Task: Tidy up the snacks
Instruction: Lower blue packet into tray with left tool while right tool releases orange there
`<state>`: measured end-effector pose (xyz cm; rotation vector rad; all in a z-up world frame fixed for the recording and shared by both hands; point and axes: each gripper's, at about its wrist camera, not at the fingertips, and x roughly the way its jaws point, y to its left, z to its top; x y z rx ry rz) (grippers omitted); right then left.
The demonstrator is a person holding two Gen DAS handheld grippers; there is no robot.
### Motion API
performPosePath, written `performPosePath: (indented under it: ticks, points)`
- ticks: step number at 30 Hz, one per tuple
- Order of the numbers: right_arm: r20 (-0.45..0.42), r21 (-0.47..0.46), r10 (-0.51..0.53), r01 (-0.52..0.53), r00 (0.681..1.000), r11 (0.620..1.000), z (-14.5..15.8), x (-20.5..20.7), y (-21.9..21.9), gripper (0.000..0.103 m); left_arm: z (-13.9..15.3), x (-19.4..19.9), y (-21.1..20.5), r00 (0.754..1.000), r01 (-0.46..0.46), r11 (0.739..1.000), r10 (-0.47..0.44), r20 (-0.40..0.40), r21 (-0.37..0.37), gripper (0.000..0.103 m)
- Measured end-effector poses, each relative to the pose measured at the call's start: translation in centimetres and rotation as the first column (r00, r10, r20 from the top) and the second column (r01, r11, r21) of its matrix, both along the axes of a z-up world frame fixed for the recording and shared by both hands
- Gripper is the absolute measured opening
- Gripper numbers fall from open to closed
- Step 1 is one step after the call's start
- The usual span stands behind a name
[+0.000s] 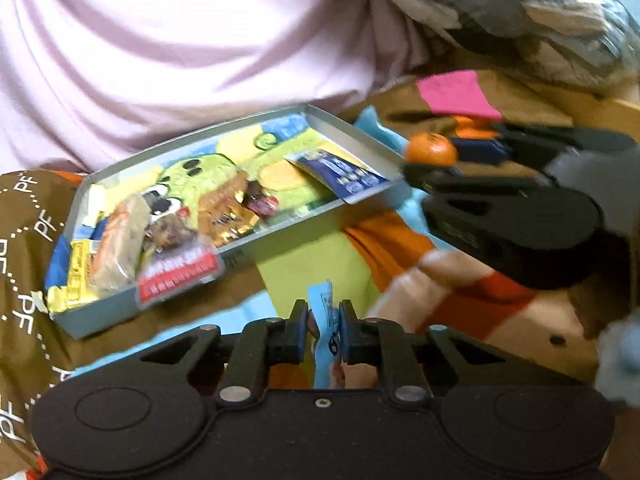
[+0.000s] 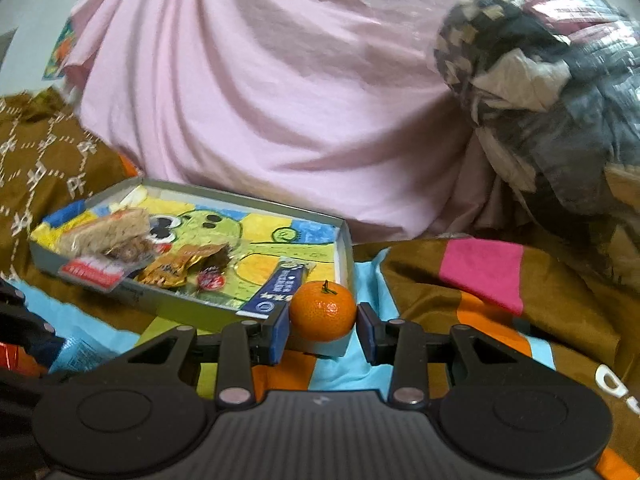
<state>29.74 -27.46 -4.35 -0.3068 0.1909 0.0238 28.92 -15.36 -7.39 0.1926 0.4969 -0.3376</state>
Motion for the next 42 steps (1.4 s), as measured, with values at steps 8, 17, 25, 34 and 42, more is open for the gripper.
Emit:
performPosePath:
  ticks: [8, 17, 25, 34, 42]
  points:
    - [0.048, 0.018, -0.004, 0.003, 0.999, 1.0, 0.6, 0.3, -0.8, 0.041, 2.3, 1.0, 0.5, 0.996, -0.031, 0.998, 0.034, 0.079, -0.046, 0.016]
    - [0.03, 0.065, -0.01, 0.008, 1.0, 0.998, 0.3, 3.0, -1.3, 0.041, 5.7, 5.2, 0.3, 0.984, -0.104, 0.983, 0.124, 0.129, -0.154, 0.017]
    - [-0.014, 0.095, -0.003, 0.005, 1.0, 0.996, -0.6, 4.7, -0.9, 0.041, 5.5, 9.7, -0.6, 0.977, -0.165, 0.967, 0.187, 0.102, -0.192, 0.017]
    - [-0.035, 0.121, 0.004, 0.0, 0.999, 0.993, -0.8, 5.3, -0.8, 0.041, 4.6, 11.6, -1.3, 0.976, -0.176, 0.968, 0.195, 0.094, -0.181, 0.017]
    - [-0.046, 0.134, 0.006, 0.0, 0.999, 0.991, -0.6, 5.8, -1.0, 0.047, 3.4, 13.0, -1.0, 0.97, -0.23, 0.953, 0.24, 0.028, -0.199, 0.02]
